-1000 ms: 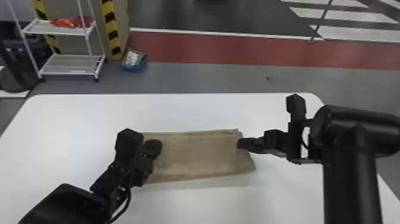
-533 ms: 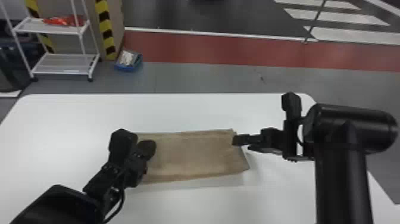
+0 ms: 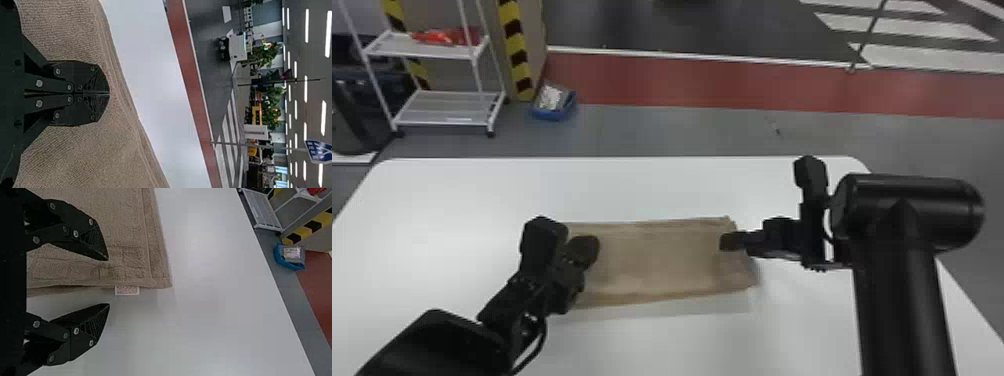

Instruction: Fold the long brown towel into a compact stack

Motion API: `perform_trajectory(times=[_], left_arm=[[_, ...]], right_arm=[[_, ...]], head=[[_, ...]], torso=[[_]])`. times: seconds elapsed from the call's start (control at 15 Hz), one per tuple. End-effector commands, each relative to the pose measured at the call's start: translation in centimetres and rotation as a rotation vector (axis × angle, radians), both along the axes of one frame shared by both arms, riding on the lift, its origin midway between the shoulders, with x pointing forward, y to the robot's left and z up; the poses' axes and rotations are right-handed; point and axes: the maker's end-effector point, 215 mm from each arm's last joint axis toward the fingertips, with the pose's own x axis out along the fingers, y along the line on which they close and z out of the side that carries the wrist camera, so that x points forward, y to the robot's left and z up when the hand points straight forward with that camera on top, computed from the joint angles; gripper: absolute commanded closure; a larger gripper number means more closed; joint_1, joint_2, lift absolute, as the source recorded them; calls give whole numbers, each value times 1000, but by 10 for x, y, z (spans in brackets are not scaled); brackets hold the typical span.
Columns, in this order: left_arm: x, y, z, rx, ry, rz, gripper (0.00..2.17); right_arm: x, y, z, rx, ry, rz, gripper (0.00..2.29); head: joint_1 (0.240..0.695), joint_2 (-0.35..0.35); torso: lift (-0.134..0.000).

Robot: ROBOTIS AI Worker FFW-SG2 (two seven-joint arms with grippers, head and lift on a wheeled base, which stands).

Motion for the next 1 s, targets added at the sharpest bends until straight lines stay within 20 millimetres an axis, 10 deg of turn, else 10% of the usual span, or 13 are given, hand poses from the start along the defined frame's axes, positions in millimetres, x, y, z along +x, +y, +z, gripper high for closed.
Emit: perform_trajectory(times=[0.0, 0.6, 0.93], left_arm=[[1, -2, 1, 0, -1, -3, 2142], [1, -1, 1, -4, 0, -4, 2142], [1, 1, -4, 4, 12, -2, 2142]], right_arm=[[2, 5, 1, -1, -2, 13, 589], [4, 12, -10, -18, 13, 37, 596], [4, 22, -5, 43, -11, 49, 1399]], head=[[695, -118], [695, -108], [695, -100]], torso=[[-124], [-124], [-124]])
